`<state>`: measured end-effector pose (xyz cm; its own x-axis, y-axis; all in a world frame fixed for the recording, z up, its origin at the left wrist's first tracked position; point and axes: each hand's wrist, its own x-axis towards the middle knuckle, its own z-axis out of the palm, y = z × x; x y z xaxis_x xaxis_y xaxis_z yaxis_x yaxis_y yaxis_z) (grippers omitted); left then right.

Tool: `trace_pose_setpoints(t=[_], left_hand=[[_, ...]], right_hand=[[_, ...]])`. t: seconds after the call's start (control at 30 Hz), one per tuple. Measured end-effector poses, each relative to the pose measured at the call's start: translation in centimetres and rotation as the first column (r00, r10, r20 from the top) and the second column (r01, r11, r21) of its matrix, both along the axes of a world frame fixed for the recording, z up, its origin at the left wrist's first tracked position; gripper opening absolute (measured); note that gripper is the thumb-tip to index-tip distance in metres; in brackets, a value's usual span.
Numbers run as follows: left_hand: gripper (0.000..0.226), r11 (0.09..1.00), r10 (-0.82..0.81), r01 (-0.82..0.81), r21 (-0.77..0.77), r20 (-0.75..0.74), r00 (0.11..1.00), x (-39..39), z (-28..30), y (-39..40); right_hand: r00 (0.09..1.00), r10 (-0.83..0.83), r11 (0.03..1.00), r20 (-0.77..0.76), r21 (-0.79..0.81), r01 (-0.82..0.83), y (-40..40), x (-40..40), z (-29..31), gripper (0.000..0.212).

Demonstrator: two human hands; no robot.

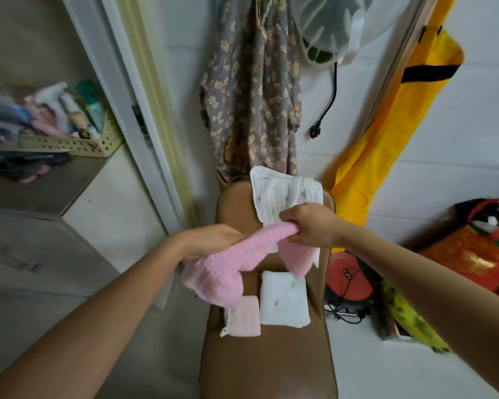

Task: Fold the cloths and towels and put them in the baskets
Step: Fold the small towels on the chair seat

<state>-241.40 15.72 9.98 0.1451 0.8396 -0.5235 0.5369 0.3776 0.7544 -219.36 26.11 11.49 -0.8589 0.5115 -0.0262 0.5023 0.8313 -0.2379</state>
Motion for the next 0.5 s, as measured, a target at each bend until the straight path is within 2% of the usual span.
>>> trace_pose_setpoints(t=[0.07,0.13,0.2,0.27,0.33,0.4,0.5], left_hand=[[0.033,0.993,-0.074,0.076,-0.087,0.024,0.997,-0.5,-0.1,-3.6],[0.025,0.984,-0.147,0.148,-0.100,0.015,0.989,-0.8,-0.5,-6.9],[0.023,0.986,-0.137,0.140,-0.093,0.037,0.990,-0.9,-0.8,-9.9],[0.024,0.988,-0.109,0.114,-0.104,0.054,0.993,-1.3,-1.2,-12.2],[0.018,0.987,-0.104,0.115,-0.112,0.096,0.990,-1.4,-1.2,-14.2],[0.015,0.989,-0.136,0.141,-0.037,0.120,0.983,-1.4,-0.9,-15.6],[0.013,0.966,-0.248,0.238,0.100,0.110,0.963,-0.1,0.5,-17.4]], right_hand=[[0.998,-0.043,0.990,0.048,-0.130,0.048,-4.2,-0.2,-0.9,0.018],[0.994,-0.088,0.942,0.061,-0.319,0.103,-8.0,0.0,-1.9,0.017],[0.989,-0.139,0.874,0.047,-0.463,0.145,-11.8,0.2,-2.6,0.013],[0.983,-0.179,0.810,0.024,-0.564,0.162,-15.3,0.5,-2.9,0.021],[0.979,-0.194,0.723,0.063,-0.665,0.187,-18.0,0.8,-2.8,0.026],[0.977,-0.176,0.630,0.117,-0.750,0.203,-20.3,1.2,-2.5,0.017],[0.974,-0.209,0.406,0.087,-0.899,0.167,-23.1,1.2,-2.5,0.025]])
